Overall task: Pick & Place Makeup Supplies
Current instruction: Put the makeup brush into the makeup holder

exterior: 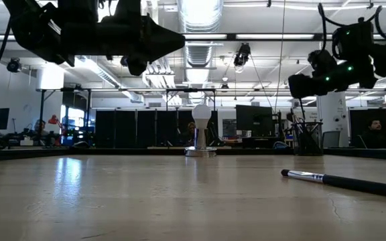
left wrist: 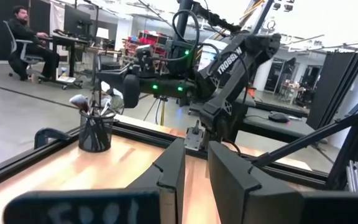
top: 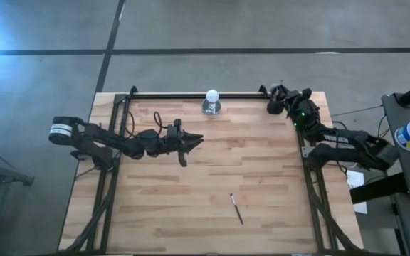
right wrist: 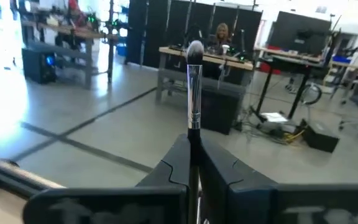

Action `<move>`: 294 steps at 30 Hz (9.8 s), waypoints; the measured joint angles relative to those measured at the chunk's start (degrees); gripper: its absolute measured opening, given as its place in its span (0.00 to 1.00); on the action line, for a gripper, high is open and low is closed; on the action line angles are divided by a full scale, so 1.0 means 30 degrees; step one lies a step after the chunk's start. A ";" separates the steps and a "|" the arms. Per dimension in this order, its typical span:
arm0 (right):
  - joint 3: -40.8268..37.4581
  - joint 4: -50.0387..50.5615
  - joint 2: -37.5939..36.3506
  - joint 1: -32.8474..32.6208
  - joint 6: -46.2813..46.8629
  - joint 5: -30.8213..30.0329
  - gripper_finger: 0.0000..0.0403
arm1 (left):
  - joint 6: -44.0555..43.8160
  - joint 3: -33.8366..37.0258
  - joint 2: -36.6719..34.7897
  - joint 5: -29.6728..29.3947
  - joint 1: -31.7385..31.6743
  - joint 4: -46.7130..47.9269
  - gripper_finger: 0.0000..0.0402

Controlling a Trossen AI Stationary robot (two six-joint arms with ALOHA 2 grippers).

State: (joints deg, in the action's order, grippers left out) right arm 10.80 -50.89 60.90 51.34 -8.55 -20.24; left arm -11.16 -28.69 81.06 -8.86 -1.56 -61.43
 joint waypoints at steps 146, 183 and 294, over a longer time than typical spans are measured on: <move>1.6436 1.7442 1.4146 -2.1637 1.5175 0.0541 0.02 | -0.0160 0.4120 0.0474 0.1468 0.0306 -0.3265 0.00; 1.6326 0.9339 0.8192 -2.0898 0.6266 -0.2094 0.02 | -0.0468 0.2711 0.0662 0.1293 0.2113 -0.5022 0.33; 2.3131 2.0529 2.1515 -2.7987 0.8290 0.4514 0.04 | -1.0148 -0.0983 0.1470 -0.8091 1.3012 1.1553 0.12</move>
State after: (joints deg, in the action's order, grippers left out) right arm 80.19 10.70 125.44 -32.62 16.32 -6.70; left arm -41.60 -31.63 85.47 -33.14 37.47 -26.77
